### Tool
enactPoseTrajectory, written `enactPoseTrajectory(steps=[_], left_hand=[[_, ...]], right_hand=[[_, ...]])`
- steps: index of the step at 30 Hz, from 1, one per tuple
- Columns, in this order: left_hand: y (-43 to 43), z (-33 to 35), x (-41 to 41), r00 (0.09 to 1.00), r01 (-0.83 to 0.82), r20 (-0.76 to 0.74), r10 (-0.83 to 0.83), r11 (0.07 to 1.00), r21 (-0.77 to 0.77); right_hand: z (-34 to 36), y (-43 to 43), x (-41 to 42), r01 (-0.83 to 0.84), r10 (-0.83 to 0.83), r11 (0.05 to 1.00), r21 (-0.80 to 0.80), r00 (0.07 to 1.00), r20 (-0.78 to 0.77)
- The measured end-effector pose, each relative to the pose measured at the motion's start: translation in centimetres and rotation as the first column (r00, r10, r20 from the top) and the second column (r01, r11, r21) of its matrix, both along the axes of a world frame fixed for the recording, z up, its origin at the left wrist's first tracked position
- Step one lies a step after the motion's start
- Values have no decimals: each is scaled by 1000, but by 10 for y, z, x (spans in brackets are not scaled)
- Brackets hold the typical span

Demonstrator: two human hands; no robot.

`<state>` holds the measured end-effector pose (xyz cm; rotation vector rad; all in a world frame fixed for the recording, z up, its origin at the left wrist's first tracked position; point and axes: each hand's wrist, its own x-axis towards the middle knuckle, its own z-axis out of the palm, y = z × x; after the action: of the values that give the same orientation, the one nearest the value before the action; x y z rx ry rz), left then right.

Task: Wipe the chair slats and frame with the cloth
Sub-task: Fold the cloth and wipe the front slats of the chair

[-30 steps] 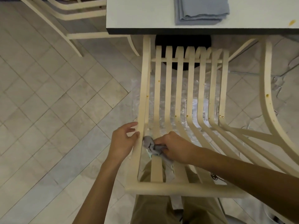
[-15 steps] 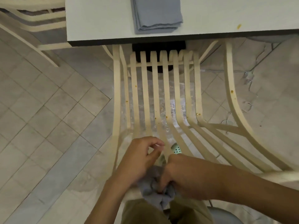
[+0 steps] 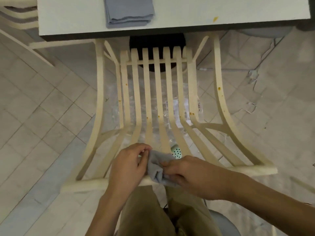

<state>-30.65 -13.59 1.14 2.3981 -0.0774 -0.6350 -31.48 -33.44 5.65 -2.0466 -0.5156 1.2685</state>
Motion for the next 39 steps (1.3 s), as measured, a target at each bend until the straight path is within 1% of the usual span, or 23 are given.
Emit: enactPoseTrajectory(steps=[2,4,5,6,7,9,10,12,15,17,20,22,24,27,28,30,33,36,39], left_hand=[[-2,0,-1,998,5,65,-6,1000,19],[-1,0,0,997,-39,67,40,999,-17],[0,0,1,998,-51,30,52,997,-51],[0,2,2,998,-42,-41,39,995,-95],[-1,5,2,990,-18,-141,-3,989,-146],[-6,13,4,939,52,-320,-127,971,-232],[-9,16,4,910,80,-372,-181,960,-270],[-14,20,5,869,105,-427,-248,938,-331],[-17,23,8,868,186,-389,-309,928,-322],[-20,26,10,884,231,-337,-324,929,-289],[-31,24,15,921,275,-215,-324,934,-227],[-46,20,16,926,285,-183,-330,930,-234],[-64,19,13,898,283,-253,-359,913,-293],[-72,22,11,828,231,-404,-390,892,-388],[-69,22,14,815,192,-444,-373,896,-401],[-57,24,24,827,115,-473,-303,916,-386],[-37,30,35,899,32,-408,-161,952,-306],[-23,37,37,942,-74,-335,-15,965,-252],[-11,46,29,952,-176,-287,106,957,-230]], right_hand=[[-7,14,1,-26,26,1000,5,999,26],[-15,21,3,-39,38,999,22,998,40],[-17,21,5,-34,33,999,33,999,30],[-18,18,7,-20,20,999,42,1000,10],[-17,14,8,-2,2,998,56,1000,-9],[-13,1,10,17,-15,996,85,1000,-23],[-11,-6,10,32,-30,995,96,999,-19],[-9,-22,8,85,-86,991,108,996,2],[-10,-48,-5,224,-226,974,39,971,74],[-9,-58,-12,304,-303,953,6,949,82],[-10,-59,-13,323,-322,946,13,941,100],[-8,-60,-10,341,-343,939,37,929,141],[-4,-64,-11,360,-367,930,73,918,151],[0,-65,-24,308,-313,950,60,938,147],[0,-69,-27,303,-308,951,53,938,159],[0,-84,-33,334,-338,941,53,920,200],[6,-105,-43,376,-385,923,85,908,166],[8,-95,-49,261,-270,963,69,929,254],[-7,-56,-48,192,-209,978,81,902,378]])
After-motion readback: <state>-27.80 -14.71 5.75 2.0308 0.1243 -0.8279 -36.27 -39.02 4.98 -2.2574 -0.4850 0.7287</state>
